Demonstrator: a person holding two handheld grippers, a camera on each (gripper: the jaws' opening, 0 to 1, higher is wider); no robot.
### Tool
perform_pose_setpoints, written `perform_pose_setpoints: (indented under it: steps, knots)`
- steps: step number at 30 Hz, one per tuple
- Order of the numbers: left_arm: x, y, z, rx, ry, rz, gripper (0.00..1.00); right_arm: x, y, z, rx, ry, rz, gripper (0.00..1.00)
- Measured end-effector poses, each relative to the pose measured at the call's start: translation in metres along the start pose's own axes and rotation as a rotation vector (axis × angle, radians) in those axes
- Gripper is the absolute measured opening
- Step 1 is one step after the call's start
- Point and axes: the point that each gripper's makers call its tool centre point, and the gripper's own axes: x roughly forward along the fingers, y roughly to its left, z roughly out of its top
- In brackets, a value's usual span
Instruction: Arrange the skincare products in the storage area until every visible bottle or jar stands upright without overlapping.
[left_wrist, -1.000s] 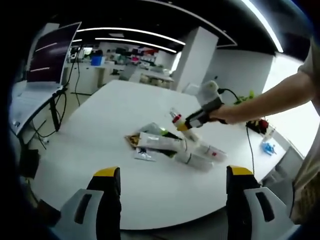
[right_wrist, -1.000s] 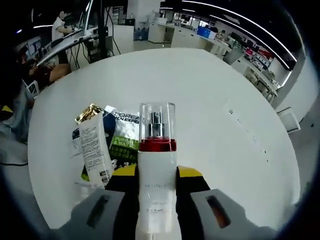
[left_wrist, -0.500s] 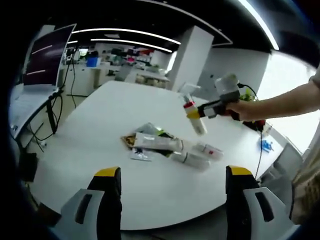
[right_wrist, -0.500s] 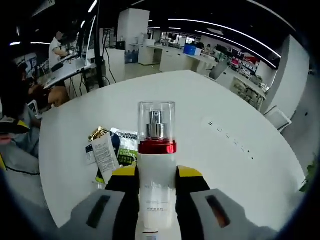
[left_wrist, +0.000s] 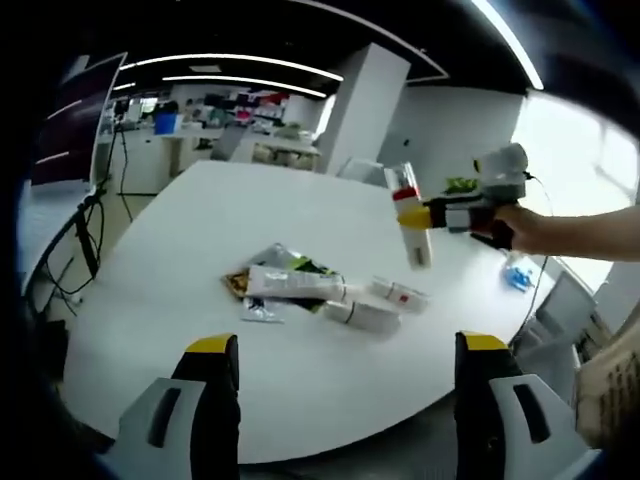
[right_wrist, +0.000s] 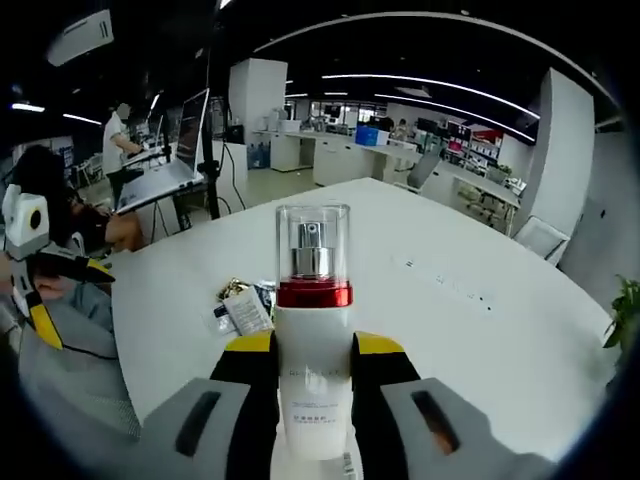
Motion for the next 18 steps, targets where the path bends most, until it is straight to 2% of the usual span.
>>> perform_pose_setpoints:
  steps: [3,8,18]
  knots:
    - [0.005,-0.013,0.005,0.031,0.006,-0.034,0.87,-0.017,0.009,-0.006,0.013,-0.021,-0.012,0.26]
    - [0.015,-0.042,0.023,0.077,-0.009,-0.110,0.87,-0.041,0.024,-0.015,0.037,-0.054,-0.034,0.26]
    - [0.026,-0.099,0.058,0.037,-0.075,-0.249,0.87,-0.075,0.055,-0.039,0.071,-0.070,-0.055,0.26]
